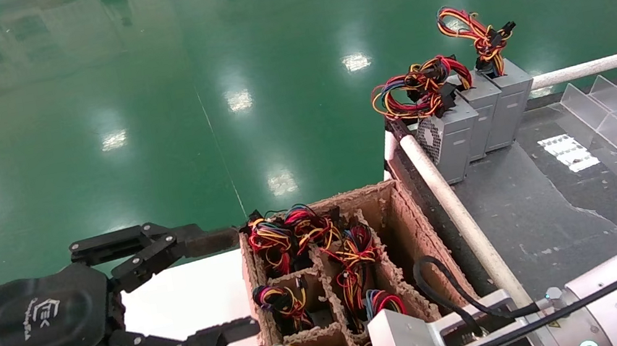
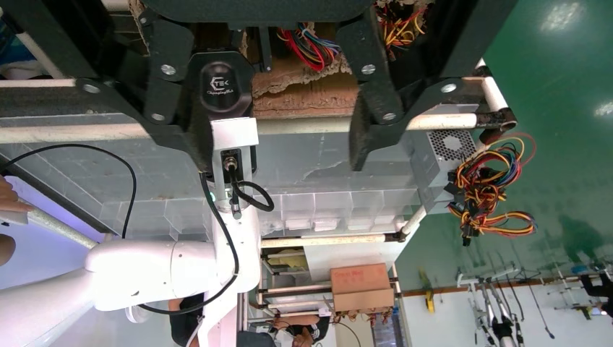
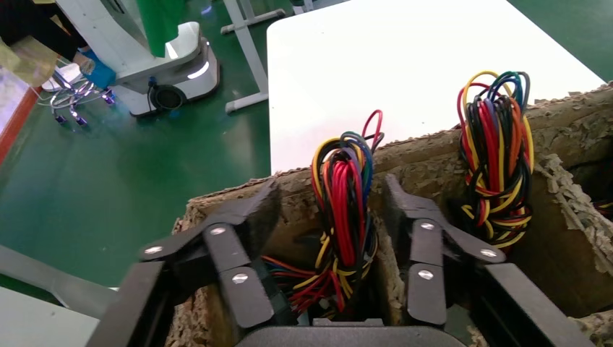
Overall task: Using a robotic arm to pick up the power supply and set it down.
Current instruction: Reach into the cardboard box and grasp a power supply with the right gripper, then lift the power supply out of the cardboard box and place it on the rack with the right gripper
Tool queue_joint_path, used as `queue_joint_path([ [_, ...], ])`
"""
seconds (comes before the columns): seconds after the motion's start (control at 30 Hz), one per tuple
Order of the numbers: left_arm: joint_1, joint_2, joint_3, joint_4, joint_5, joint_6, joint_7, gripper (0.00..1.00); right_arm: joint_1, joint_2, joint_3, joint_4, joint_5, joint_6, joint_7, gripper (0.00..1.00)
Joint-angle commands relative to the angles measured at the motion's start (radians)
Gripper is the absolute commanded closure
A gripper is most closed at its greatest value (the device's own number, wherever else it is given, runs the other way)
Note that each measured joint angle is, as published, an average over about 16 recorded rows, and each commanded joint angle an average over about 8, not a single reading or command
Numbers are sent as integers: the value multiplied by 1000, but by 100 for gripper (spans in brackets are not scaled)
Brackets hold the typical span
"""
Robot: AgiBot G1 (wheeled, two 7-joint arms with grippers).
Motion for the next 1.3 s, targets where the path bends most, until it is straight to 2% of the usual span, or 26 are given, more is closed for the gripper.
queue_joint_path([
  [0.03, 0, 0, 0, 0, 0, 0, 0, 0, 2, -2, -2, -4, -1, 3, -2, 100],
  [0.83, 0, 0, 0, 0, 0, 0, 0, 0, -22, 7, 4, 36, 7, 35, -5, 100],
  [1.3, 0, 0, 0, 0, 0, 0, 0, 0, -98, 43, 54, 108, 64, 110, -30, 100],
])
